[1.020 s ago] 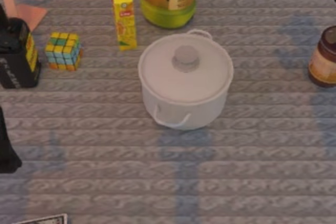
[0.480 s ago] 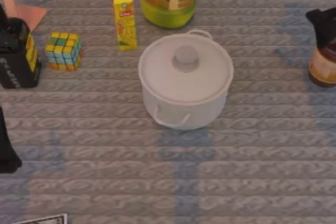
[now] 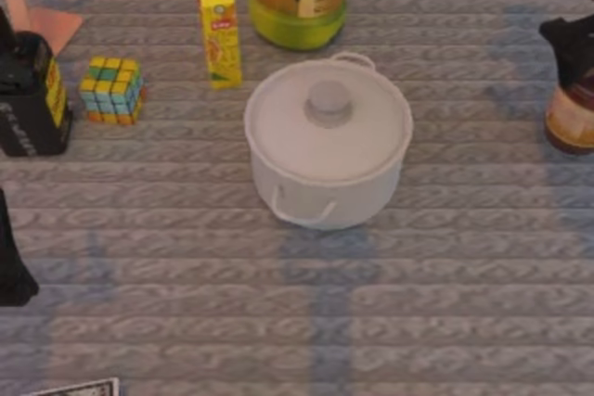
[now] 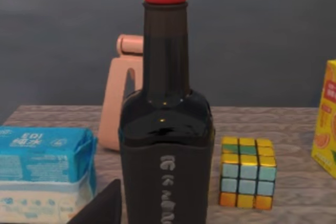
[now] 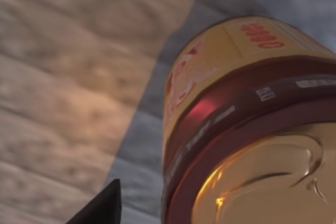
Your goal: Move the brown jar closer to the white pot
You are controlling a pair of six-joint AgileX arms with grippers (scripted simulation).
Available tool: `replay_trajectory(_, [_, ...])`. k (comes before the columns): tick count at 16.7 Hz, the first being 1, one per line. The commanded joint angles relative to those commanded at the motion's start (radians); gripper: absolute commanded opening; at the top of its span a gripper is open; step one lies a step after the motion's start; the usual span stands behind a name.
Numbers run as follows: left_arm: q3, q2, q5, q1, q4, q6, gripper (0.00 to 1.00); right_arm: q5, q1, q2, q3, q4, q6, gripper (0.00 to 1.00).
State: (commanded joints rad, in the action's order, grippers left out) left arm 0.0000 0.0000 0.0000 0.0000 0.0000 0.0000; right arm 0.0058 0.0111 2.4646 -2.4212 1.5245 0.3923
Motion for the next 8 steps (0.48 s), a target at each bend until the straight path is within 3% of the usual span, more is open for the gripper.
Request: replay_trajectory(8, [0.000, 0.000, 0.000, 0.000, 0.000, 0.000, 1.00, 0.000, 0.000, -0.030, 0.240, -0.207, 0.000, 1.00])
